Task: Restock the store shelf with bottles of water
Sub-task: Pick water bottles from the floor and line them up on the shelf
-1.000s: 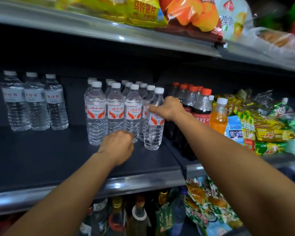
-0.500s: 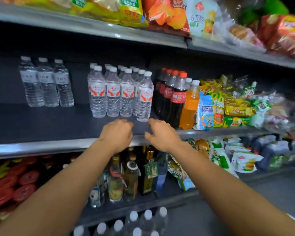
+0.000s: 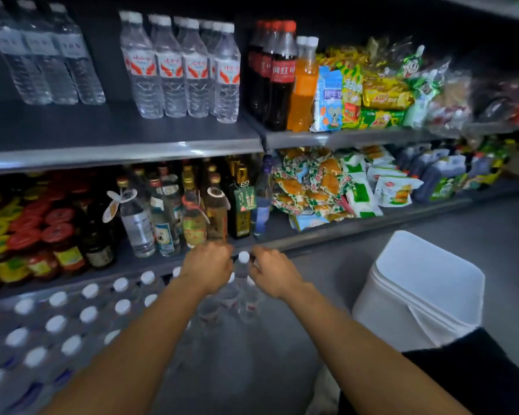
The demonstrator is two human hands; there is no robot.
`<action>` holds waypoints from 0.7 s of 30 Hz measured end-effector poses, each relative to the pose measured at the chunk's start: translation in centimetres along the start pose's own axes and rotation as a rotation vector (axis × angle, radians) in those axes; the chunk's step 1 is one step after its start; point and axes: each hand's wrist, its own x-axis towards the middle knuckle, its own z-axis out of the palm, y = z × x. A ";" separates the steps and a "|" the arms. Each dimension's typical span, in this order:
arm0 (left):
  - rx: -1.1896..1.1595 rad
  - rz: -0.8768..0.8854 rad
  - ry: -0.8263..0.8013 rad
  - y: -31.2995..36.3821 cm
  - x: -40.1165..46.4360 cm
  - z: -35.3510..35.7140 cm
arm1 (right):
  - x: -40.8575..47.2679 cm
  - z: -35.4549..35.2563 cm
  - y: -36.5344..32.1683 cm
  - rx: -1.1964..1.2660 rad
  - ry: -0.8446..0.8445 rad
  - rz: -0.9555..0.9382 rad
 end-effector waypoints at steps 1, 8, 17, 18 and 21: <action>-0.028 -0.013 -0.028 0.2 -0.6 1.7 | -0.7 1.5 0.5 0.024 -0.016 0.024; -0.172 -0.028 -0.239 1.5 -3.3 12.0 | -3.7 10.5 3.3 0.177 -0.134 0.200; -0.219 -0.073 -0.397 1.0 -3.0 19.8 | -1.8 16.4 6.8 0.264 -0.176 0.429; -0.229 -0.085 -0.421 0.9 -2.9 20.5 | -1.2 16.8 7.1 0.277 -0.167 0.455; -0.225 -0.084 -0.457 0.7 -2.4 22.2 | 1.0 17.8 7.8 0.335 -0.113 0.526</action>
